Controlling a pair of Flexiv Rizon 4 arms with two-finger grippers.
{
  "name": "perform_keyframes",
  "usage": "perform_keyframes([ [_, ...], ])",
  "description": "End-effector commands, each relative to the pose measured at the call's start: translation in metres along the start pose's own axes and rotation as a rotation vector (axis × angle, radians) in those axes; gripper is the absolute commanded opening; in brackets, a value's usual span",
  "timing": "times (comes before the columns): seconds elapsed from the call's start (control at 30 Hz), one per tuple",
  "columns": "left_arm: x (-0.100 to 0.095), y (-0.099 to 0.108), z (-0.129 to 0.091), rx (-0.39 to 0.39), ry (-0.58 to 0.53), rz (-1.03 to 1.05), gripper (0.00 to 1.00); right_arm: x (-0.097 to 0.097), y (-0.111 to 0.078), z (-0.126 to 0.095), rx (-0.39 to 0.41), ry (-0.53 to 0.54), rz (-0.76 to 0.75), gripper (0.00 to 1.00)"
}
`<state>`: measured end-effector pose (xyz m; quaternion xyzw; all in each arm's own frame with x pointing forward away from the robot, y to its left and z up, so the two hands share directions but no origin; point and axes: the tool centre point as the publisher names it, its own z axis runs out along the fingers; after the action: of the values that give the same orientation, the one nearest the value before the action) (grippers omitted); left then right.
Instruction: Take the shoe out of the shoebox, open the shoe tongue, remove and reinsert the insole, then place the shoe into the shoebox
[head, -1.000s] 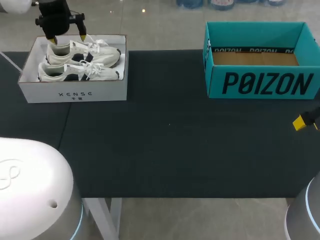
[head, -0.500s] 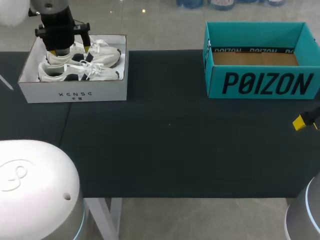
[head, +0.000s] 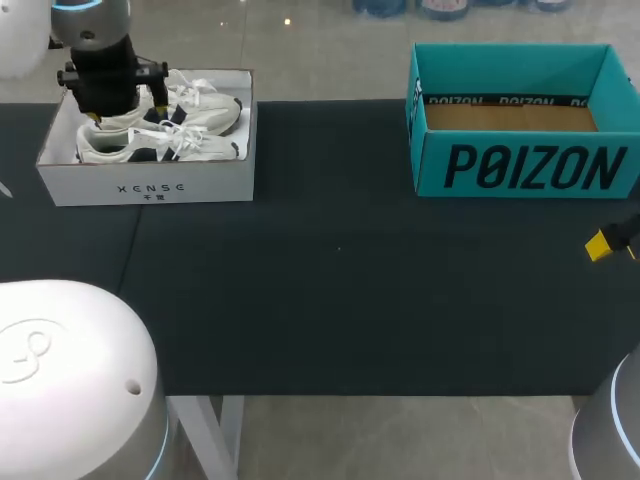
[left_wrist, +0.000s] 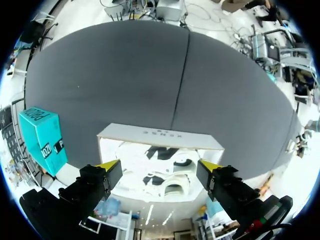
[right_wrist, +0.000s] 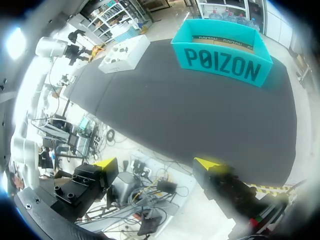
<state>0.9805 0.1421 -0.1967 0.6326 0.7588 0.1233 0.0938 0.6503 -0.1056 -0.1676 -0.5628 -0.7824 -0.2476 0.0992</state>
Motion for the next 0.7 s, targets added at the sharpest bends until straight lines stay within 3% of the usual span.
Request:
perform_keyframes([
  [0.03,0.026,0.020,0.027,0.072,-0.016,-0.019,1.00,-0.001,0.001,0.001,0.004,-0.001,0.001,1.00],
  [0.4,0.078,0.049,0.093,0.228,-0.010,-0.105,1.00,-0.001,0.001,0.001,0.004,-0.001,0.001,1.00],
  [0.7,0.097,0.076,0.126,0.304,-0.002,-0.022,1.00,-0.001,0.001,0.001,0.004,-0.001,0.001,1.00],
])
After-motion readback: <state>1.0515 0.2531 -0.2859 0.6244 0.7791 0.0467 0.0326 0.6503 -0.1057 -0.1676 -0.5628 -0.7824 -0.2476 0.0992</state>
